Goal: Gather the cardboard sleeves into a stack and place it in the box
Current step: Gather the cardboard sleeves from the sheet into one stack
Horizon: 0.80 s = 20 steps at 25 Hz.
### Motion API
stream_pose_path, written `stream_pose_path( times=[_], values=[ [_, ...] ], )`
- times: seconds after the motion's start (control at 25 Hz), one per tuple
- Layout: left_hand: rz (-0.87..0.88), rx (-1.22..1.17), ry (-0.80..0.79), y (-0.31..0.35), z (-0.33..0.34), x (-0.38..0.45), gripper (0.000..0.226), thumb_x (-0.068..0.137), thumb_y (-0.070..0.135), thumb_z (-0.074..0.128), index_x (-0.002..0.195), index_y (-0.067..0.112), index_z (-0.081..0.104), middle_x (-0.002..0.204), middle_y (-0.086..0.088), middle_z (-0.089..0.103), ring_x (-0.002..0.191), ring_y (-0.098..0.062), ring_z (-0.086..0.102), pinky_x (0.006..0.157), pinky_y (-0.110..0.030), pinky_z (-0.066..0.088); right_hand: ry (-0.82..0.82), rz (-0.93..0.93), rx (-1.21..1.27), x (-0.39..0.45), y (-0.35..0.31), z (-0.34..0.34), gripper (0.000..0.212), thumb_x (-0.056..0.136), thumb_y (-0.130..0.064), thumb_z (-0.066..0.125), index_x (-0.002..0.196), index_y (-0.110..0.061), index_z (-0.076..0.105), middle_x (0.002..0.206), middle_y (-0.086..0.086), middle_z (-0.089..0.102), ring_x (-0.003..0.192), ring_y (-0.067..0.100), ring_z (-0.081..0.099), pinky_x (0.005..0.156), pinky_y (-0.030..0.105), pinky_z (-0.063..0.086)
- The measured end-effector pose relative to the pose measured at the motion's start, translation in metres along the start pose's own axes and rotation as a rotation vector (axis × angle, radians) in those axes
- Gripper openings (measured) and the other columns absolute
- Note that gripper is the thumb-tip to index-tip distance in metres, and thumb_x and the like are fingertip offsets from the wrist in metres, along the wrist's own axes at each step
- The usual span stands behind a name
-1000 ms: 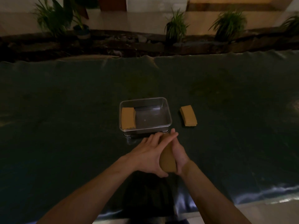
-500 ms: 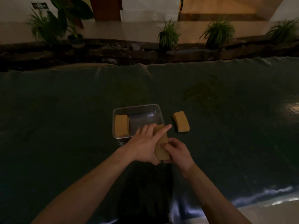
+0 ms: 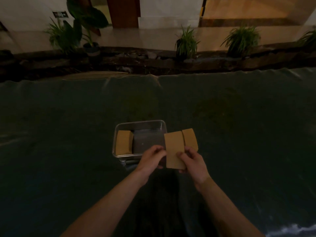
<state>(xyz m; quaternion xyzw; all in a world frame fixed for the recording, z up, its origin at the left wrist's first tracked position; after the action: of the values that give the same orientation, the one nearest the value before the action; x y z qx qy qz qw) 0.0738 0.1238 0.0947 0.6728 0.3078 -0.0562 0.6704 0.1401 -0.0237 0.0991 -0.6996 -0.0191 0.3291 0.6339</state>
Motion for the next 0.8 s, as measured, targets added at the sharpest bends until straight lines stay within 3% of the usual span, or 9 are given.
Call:
stream_pose_path(
  times=[0.2,0.36,0.6,0.72,0.8],
  values=[
    [-0.028,-0.073,0.049,0.023,0.039,0.023,0.016,0.093,0.03,0.059,0.108,0.023,0.06,0.11,-0.001,0.062,0.099,-0.019,0.061,0.078,-0.033,0.053,-0.054,0.033,-0.012,0.025,-0.013,-0.039,0.02,0.094,-0.028,0.06,0.114,-0.03,0.059,0.113,0.001,0.064,0.099,0.02,0.065,0.064,0.027,0.052],
    [-0.031,-0.063,0.095,0.038,0.072,0.044,0.016,0.093,0.029,0.059,0.108,0.025,0.061,0.111,0.001,0.062,0.099,-0.016,0.062,0.075,-0.03,0.052,-0.091,0.04,-0.077,0.054,-0.016,-0.083,0.018,0.093,-0.032,0.062,0.108,-0.042,0.057,0.11,-0.006,0.065,0.096,0.012,0.066,0.064,0.024,0.054],
    [-0.071,-0.081,0.203,0.043,0.09,0.073,0.017,0.095,0.024,0.057,0.111,0.019,0.061,0.11,-0.004,0.064,0.098,-0.02,0.064,0.076,-0.031,0.055,-0.052,0.0,-0.212,0.1,-0.015,-0.116,0.028,0.092,-0.03,0.064,0.119,-0.036,0.06,0.107,-0.011,0.068,0.092,0.01,0.068,0.057,0.019,0.055],
    [-0.098,-0.06,0.208,0.041,0.09,0.09,0.014,0.096,0.021,0.056,0.109,0.018,0.061,0.108,-0.005,0.064,0.099,-0.023,0.064,0.087,-0.041,0.056,-0.015,-0.035,-0.291,0.118,-0.008,-0.118,0.038,0.091,-0.028,0.065,0.128,-0.032,0.059,0.106,-0.016,0.065,0.096,0.008,0.066,0.067,0.026,0.06],
    [-0.118,-0.04,0.212,0.039,0.09,0.102,0.009,0.097,0.02,0.054,0.104,0.022,0.06,0.104,-0.003,0.064,0.095,-0.021,0.064,0.083,-0.037,0.055,0.017,-0.038,-0.339,0.129,-0.004,-0.116,0.041,0.091,-0.027,0.066,0.13,-0.032,0.058,0.103,-0.02,0.064,0.097,0.006,0.064,0.082,0.038,0.06]
  ],
)
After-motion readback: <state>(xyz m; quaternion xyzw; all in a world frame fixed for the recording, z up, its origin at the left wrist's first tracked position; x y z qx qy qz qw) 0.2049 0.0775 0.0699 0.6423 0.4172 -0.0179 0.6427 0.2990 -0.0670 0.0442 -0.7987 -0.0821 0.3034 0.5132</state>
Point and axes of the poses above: each hand's wrist, its own x-axis towards the middle knuckle, its own z-axis out of the palm, y = z × x, the point moved 5 cm from there along x, towards the middle knuckle
